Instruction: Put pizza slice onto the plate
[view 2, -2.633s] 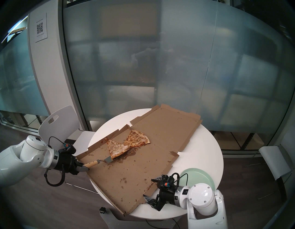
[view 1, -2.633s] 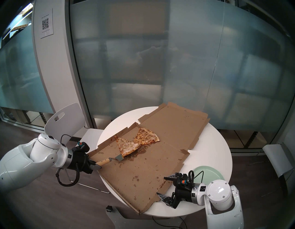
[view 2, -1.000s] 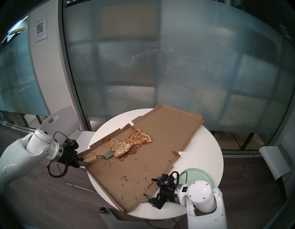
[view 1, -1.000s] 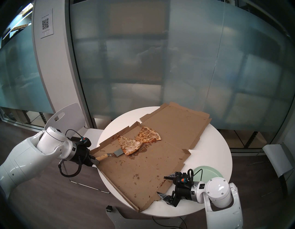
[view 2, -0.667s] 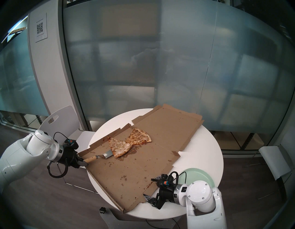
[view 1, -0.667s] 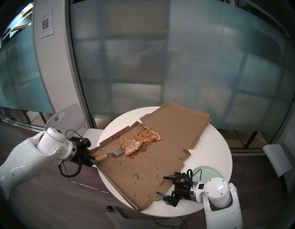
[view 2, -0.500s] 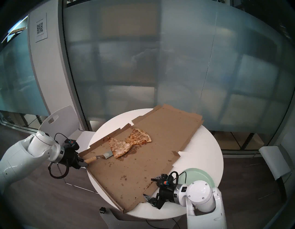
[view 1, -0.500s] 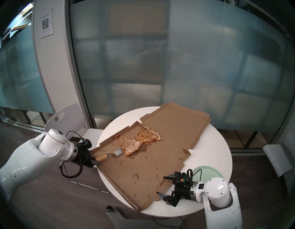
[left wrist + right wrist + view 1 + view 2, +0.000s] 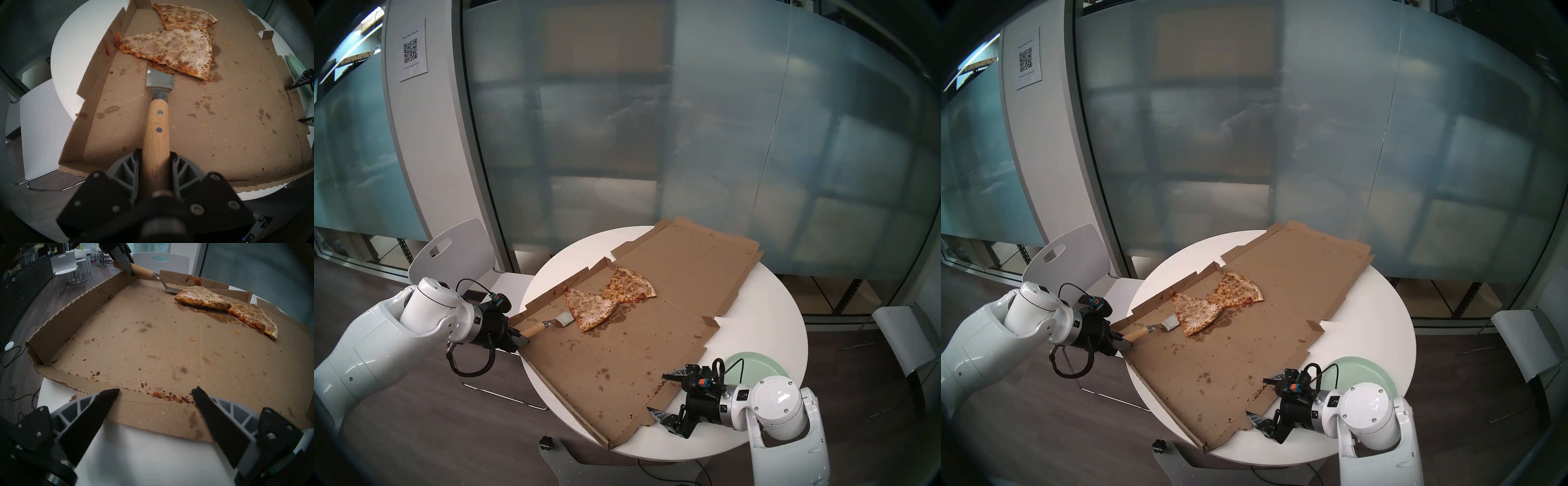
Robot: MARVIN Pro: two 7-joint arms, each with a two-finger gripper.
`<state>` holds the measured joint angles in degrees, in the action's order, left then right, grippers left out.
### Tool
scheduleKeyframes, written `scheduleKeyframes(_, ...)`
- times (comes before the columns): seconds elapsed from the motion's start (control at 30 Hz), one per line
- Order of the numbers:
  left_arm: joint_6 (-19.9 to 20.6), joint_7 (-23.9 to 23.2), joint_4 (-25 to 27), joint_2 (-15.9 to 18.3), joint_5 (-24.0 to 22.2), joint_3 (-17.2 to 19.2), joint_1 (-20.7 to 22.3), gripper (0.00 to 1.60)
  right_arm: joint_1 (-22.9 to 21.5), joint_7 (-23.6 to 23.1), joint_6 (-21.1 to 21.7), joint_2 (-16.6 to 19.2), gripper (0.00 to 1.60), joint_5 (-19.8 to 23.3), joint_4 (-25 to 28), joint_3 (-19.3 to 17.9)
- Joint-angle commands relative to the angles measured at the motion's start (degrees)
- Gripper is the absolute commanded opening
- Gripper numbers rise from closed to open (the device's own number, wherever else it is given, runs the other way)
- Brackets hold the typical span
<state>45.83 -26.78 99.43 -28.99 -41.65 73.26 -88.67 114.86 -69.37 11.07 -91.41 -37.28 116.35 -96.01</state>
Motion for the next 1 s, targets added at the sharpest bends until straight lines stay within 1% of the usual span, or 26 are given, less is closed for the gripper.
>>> scheduleKeyframes(0.0,-1.35,-0.60,1.76,0.13,-4.22,4.16,-2.75,0.00,-0.28,0.07,-0.20,-0.08,1.60,-0.05,-0.58,0.42)
scheduleKeyframes(0.13,-1.91,0.00,2.41,-0.05,-5.45,5.66,-4.33,0.00,-0.26,-0.16,0.10,0.00,1.60,-0.14,-0.11,0.44)
scheduleKeyframes(0.27,-2.32,0.78,3.21,-0.02,-5.14,6.12,-5.16,0.00,-0.24,-0.39,0.32,0.07,1.60,-0.16,0.34,0.43)
scheduleKeyframes(0.47,-2.68,2.58,4.80,0.56,-3.69,5.74,-5.95,0.00,-0.52,-0.19,0.11,0.14,1.60,-0.22,-0.14,0.43)
scheduleKeyframes(0.63,-3.82,4.30,5.93,0.86,-3.35,6.33,-7.51,0.00,-0.50,-0.26,0.08,0.21,1.60,-0.26,-0.08,0.48)
scheduleKeyframes(0.67,-4.39,5.09,6.46,1.01,-3.22,6.85,-8.23,0.00,-0.50,-0.18,0.00,0.19,1.60,-0.27,-0.19,0.51)
scheduleKeyframes(0.8,-5.13,5.00,8.46,2.03,-3.50,7.89,-9.67,0.00,-0.50,-0.06,-0.20,0.21,1.60,-0.35,-0.41,0.65)
scheduleKeyframes(0.97,-5.74,6.23,9.83,1.94,-3.60,9.08,-11.16,0.00,-0.66,-0.05,-0.17,0.15,1.60,-0.43,-0.31,0.79)
